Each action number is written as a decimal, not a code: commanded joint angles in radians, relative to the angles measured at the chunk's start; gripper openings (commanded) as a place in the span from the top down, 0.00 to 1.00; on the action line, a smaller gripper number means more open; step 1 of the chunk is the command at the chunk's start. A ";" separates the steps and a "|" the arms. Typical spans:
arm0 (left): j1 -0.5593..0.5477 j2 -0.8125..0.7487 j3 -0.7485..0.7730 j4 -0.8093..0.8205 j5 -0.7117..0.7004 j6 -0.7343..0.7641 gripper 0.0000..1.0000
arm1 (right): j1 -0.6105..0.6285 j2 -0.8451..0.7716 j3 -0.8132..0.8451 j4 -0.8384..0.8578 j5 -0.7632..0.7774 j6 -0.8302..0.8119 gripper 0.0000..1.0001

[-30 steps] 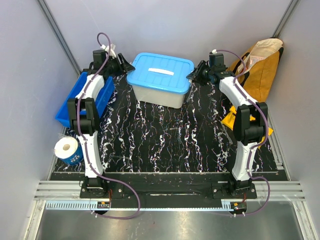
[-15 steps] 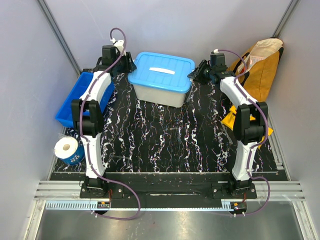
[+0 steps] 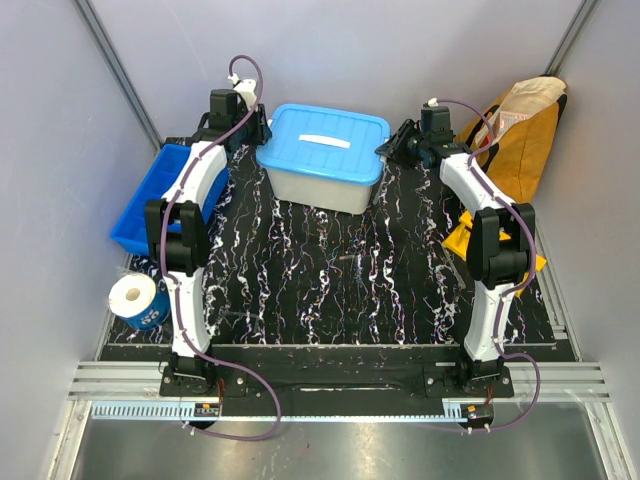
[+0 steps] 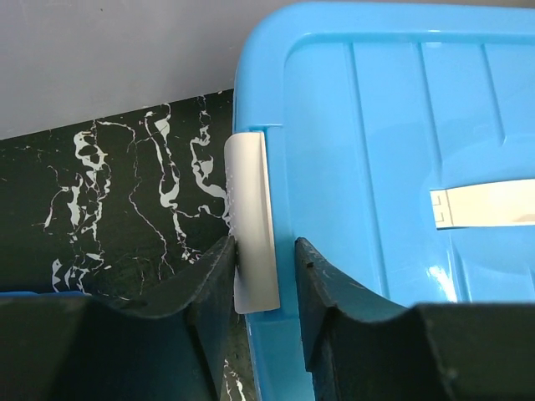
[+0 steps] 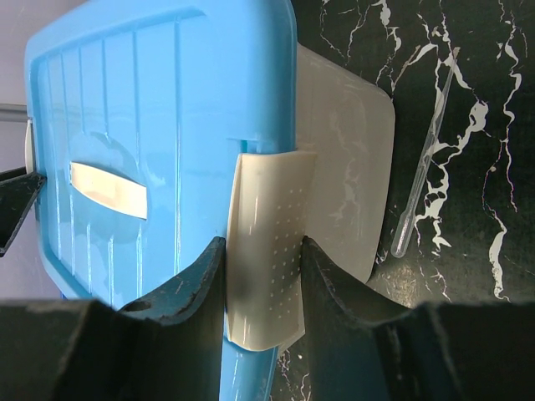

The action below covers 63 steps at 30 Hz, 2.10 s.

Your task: Organize the chemistry lab equipment

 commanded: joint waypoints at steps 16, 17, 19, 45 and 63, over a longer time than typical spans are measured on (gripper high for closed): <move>-0.068 -0.034 0.121 -0.127 -0.035 -0.013 0.32 | 0.024 0.059 0.046 0.014 0.030 0.045 0.70; -0.066 -0.037 0.136 -0.140 -0.045 -0.024 0.27 | 0.024 0.059 0.051 0.008 0.041 0.048 0.66; -0.061 -0.048 0.158 -0.156 -0.053 -0.029 0.23 | 0.024 0.050 0.055 0.005 0.060 0.049 0.58; -0.097 -0.810 -0.653 -0.262 0.068 -0.178 0.20 | 0.027 -0.507 -0.363 -0.223 0.098 -0.194 0.40; -0.155 -1.226 -1.223 -0.268 -0.383 -0.483 0.23 | 0.363 -0.435 -0.626 -0.173 0.225 -0.204 0.60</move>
